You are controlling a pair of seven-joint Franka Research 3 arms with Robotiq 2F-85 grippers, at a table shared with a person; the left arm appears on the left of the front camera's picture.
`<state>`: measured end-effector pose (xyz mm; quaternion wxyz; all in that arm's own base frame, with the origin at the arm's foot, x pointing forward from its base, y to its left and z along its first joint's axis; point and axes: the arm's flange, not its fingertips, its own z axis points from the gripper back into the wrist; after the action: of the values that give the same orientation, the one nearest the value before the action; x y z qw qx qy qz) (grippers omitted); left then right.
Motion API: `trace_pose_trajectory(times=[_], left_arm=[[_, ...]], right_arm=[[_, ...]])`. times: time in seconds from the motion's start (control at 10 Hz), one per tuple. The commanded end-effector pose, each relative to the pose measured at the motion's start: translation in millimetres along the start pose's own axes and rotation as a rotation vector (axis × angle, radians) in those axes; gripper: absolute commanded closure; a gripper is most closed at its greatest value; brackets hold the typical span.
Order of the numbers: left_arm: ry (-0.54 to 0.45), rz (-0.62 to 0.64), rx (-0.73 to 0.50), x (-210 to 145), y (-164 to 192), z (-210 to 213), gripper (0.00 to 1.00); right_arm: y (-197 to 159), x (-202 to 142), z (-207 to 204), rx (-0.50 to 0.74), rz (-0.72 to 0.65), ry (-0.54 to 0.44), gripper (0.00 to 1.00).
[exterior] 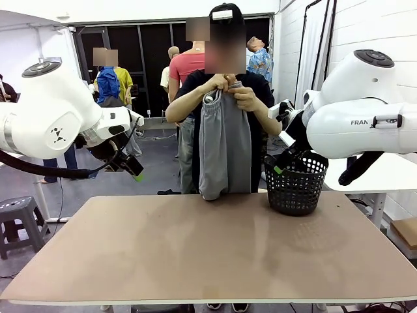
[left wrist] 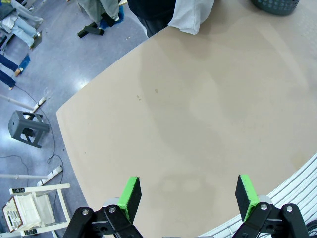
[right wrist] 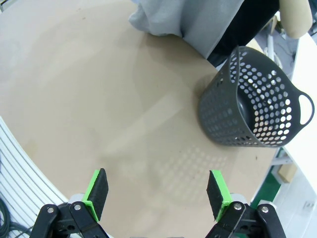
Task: Fold the training pants.
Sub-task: Grab both ends of the Training pants handed by a person.
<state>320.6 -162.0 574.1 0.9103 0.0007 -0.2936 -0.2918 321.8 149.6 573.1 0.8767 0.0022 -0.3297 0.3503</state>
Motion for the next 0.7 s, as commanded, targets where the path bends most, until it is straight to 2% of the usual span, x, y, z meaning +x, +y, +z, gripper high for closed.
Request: trace_pose_trajectory(times=[0.0, 0.6], left_arm=[[-0.001, 0.001, -0.004, 0.6, 0.2, 0.1, 0.0], [-0.001, 0.001, -0.004, 0.6, 0.2, 0.1, 0.0]], right_arm=[[0.1, 0.0, 0.3, 0.01, 0.0, -0.004, 0.0], [0.1, 0.0, 0.3, 0.01, 0.0, -0.004, 0.0]])
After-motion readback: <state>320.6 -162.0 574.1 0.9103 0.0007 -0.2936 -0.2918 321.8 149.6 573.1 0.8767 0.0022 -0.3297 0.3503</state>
